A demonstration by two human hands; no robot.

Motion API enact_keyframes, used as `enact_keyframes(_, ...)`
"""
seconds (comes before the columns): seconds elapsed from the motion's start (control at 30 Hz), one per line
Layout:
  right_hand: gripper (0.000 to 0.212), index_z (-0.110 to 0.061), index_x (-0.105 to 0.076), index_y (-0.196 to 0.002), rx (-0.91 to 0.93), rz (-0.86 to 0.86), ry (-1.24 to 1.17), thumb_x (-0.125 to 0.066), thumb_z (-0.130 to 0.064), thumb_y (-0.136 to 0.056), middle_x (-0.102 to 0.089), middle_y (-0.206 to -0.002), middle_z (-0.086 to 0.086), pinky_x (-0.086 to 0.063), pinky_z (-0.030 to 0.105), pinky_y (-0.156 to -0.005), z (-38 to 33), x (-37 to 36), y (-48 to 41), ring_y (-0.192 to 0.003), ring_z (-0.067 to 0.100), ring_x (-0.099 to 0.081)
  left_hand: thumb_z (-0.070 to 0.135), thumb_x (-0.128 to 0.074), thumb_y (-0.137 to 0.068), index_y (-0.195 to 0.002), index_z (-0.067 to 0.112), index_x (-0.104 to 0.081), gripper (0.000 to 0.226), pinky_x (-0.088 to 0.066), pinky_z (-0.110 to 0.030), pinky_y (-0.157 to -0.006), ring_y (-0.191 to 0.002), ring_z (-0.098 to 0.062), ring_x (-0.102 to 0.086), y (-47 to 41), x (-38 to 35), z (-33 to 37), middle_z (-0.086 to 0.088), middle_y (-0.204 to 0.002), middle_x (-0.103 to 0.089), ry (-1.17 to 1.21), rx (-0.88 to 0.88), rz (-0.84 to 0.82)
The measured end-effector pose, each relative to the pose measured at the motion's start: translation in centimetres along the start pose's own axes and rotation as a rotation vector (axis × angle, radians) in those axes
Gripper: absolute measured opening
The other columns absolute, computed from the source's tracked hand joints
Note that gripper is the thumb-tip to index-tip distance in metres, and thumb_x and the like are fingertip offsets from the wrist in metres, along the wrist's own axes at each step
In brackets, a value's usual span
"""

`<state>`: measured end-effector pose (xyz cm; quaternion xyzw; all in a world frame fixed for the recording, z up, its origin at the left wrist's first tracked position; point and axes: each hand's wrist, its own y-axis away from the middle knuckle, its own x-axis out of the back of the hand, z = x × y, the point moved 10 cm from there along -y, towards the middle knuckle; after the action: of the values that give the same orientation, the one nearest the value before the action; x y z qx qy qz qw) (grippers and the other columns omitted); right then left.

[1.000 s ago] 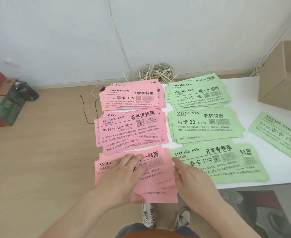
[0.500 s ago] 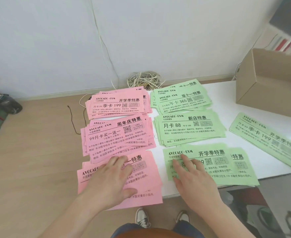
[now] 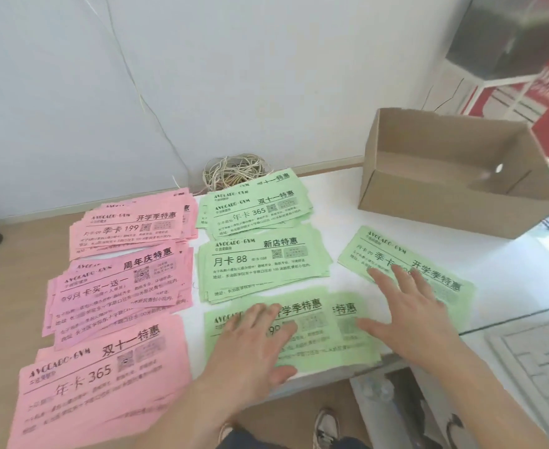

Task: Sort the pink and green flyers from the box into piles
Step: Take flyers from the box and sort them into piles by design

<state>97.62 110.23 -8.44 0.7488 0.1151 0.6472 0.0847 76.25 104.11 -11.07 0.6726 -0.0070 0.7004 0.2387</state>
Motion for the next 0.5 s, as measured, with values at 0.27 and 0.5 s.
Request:
enact_keyframes(0.27,0.074,-0.036,-0.026,-0.145,-0.03,-0.035,-0.087,-0.062,-0.054,-0.083,-0.023,-0.155,-0.009,-0.037,0.043,-0.107,8.8,0.4,-2.0,-0.141,0.022,-0.022,0.045,-0.076,-0.07,-0.107,0.023,-0.061,0.046,-0.056,-0.038,-0.074,-0.105,-0.024,-0.062,-4.8,4.5,4.9,-0.004,-0.117,-0.058,0.004,-0.042,0.244)
enact_keyframes(0.5,0.088,-0.026,-0.02,-0.148,-0.055,0.021,-0.155,-0.068,-0.051,-0.079,-0.028,-0.149,-0.002,-0.032,0.032,-0.107,10.7,1.0,-2.2,-0.134,0.024,-0.026,0.052,-0.049,-0.092,-0.148,0.019,-0.019,0.072,-0.017,-0.045,-0.117,-0.147,-0.027,-0.004,-16.2,4.8,13.9,-0.009,-0.16,-0.002,0.014,-0.121,0.012)
